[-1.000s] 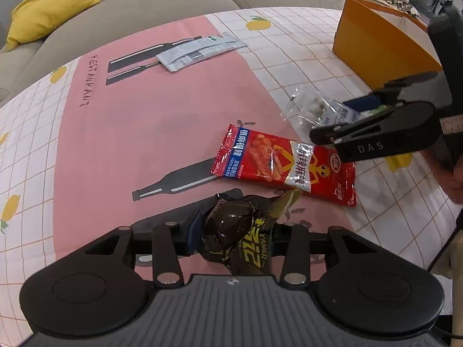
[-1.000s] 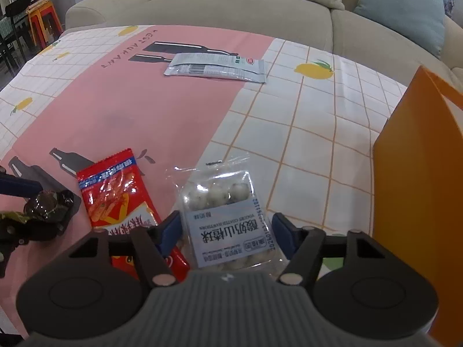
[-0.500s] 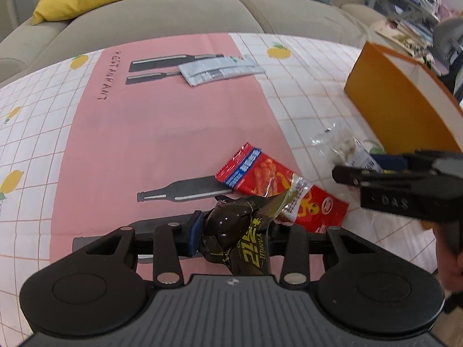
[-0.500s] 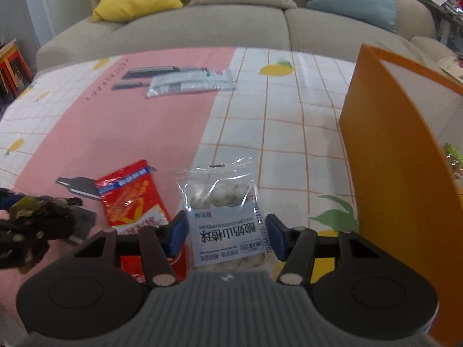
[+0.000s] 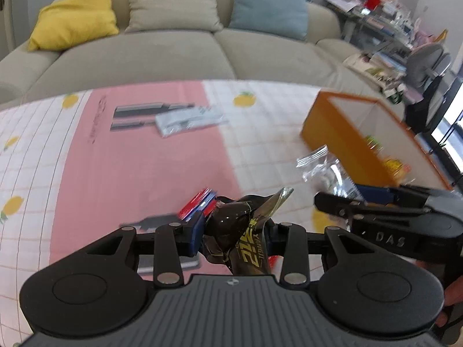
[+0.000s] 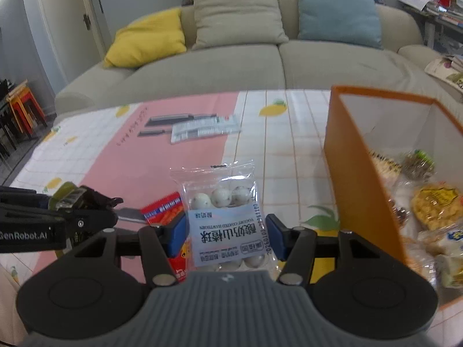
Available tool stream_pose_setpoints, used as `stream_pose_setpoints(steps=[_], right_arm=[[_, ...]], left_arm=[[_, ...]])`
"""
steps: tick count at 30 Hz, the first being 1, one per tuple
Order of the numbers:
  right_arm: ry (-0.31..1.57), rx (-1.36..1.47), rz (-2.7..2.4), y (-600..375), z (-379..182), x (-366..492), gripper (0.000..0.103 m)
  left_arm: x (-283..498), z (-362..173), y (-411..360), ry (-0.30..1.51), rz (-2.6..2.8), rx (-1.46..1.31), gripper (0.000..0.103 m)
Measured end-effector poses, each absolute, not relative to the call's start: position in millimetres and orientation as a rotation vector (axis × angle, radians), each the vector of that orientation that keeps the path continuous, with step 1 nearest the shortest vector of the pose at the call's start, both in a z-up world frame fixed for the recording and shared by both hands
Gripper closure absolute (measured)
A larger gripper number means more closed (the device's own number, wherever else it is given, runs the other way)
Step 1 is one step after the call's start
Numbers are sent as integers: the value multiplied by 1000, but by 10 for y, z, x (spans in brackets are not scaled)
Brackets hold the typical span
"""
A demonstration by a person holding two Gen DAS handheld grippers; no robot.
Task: Organize snacks
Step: 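Lift both held bags and carry them toward the orange box, then lower both bags into the box and open both tools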
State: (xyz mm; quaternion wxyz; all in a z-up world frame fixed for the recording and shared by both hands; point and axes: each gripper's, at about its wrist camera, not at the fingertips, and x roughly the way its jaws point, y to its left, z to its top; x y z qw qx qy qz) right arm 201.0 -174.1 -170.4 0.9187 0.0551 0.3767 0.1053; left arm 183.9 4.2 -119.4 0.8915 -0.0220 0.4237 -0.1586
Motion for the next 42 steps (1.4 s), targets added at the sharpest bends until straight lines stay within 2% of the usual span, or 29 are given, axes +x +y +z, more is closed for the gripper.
stream_pose_setpoints(steps=[9,18,30,42], right_arm=[[692,150,174,-2159,-1298,1814,47],[730,121,69,-3011,-1210,1821,47],[923,29,66,-3784,-1484,2328,47],[1002,-81,103,-3814,-1772,2643,47]], left_arm=[[1939,-718,-568,790,-499,14,60],[2262,-542,-1485,757,-712,137,61],[2794,-949,-2554,855,-862,400,63],[2968,-1455,-2766,1001,-895,568,66]])
